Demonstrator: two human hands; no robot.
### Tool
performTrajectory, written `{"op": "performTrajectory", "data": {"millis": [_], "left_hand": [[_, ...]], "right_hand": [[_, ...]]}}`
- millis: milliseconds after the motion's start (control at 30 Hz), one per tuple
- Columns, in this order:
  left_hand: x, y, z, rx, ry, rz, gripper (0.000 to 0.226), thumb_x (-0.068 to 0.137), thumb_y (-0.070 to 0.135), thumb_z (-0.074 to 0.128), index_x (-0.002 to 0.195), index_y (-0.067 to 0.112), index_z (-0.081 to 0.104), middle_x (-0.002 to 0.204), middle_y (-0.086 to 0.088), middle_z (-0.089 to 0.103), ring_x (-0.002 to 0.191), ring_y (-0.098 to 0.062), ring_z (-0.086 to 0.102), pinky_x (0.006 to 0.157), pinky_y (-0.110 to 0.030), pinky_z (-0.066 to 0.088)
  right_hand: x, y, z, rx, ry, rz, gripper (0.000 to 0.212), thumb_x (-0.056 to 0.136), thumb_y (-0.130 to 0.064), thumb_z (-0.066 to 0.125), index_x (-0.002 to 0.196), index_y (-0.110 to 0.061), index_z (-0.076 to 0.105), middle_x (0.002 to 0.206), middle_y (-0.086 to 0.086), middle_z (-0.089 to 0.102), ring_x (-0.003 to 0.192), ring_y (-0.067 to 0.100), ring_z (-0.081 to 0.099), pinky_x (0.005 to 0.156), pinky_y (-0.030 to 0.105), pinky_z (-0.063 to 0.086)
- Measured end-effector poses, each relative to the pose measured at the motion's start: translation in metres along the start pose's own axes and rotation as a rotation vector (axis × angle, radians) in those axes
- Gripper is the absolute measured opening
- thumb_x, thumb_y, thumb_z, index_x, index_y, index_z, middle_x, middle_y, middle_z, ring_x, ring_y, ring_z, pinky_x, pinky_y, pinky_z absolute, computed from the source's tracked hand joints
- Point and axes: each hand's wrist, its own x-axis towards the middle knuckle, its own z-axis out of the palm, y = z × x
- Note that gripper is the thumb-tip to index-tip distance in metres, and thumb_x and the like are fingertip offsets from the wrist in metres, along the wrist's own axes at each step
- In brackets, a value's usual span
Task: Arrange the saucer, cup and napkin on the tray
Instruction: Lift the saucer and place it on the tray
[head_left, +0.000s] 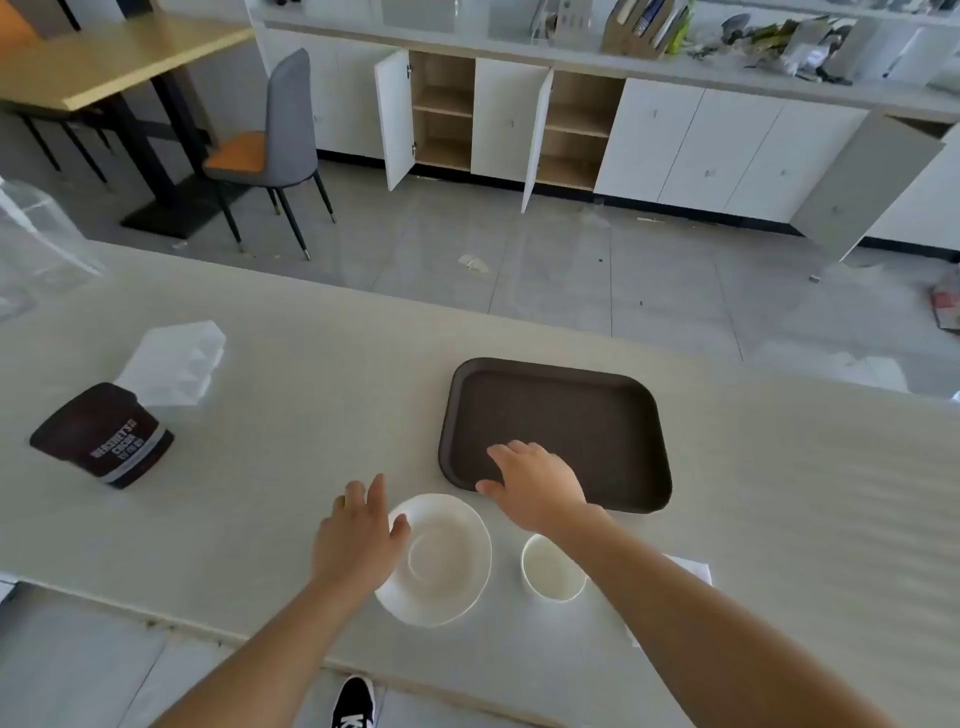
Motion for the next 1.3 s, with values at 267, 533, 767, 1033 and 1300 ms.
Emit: {"op": "performTrajectory", "data": {"millis": [267, 533, 767, 1033, 1300], "left_hand": [[-0.009, -0.004, 0.017, -0.172, -0.070, -0.089, 0.034, 0.099, 0.036, 0.042, 0.123, 0.014, 0.054, 0.110, -0.006, 0.059, 0.098, -0.026, 0.061, 0.075, -0.034, 0.046], [-0.009, -0.008, 0.025, -0.400, -0.017, -0.193, 0.021, 0.095, 0.013, 0.047, 0.107, 0.013, 0.063, 0.095, -0.003, 0.069, 0.085, -0.026, 0.059, 0.068, -0.033, 0.041], [-0.006, -0.008, 0.021, -0.598, 0.021, -0.293, 0.016, 0.092, 0.010, 0.051, 0.094, 0.012, 0.067, 0.082, 0.001, 0.067, 0.081, -0.025, 0.061, 0.071, -0.036, 0.049], [0.006, 0.009, 0.011, -0.748, 0.035, -0.325, 0.016, 0.093, 0.012, 0.052, 0.096, 0.018, 0.066, 0.088, -0.001, 0.069, 0.084, -0.028, 0.065, 0.077, -0.046, 0.059], [0.029, 0.029, 0.009, -0.788, 0.027, -0.280, 0.016, 0.092, 0.017, 0.053, 0.095, 0.021, 0.068, 0.089, 0.003, 0.071, 0.083, -0.021, 0.065, 0.073, -0.036, 0.054]], "right_hand": [[0.009, -0.009, 0.024, 0.006, -0.276, 0.075, 0.028, 0.093, -0.039, 0.057, 0.102, -0.012, 0.063, 0.101, 0.005, 0.066, 0.092, 0.030, 0.062, 0.067, 0.034, 0.048], [0.016, -0.013, 0.039, 0.011, -0.388, 0.132, 0.018, 0.089, -0.028, 0.062, 0.079, -0.013, 0.060, 0.077, 0.004, 0.060, 0.069, 0.030, 0.058, 0.060, 0.030, 0.045], [0.025, -0.012, 0.038, 0.190, -0.365, 0.175, 0.013, 0.088, -0.013, 0.055, 0.086, -0.004, 0.064, 0.080, 0.011, 0.068, 0.077, 0.034, 0.066, 0.064, 0.032, 0.052], [0.031, 0.001, 0.024, 0.424, -0.254, 0.256, 0.017, 0.094, -0.013, 0.048, 0.089, -0.012, 0.064, 0.073, 0.012, 0.074, 0.059, 0.026, 0.072, 0.059, 0.029, 0.055], [0.035, 0.028, 0.017, 0.465, -0.201, 0.299, 0.017, 0.091, -0.011, 0.049, 0.090, -0.009, 0.066, 0.070, 0.009, 0.074, 0.064, 0.026, 0.073, 0.065, 0.034, 0.058]]}}
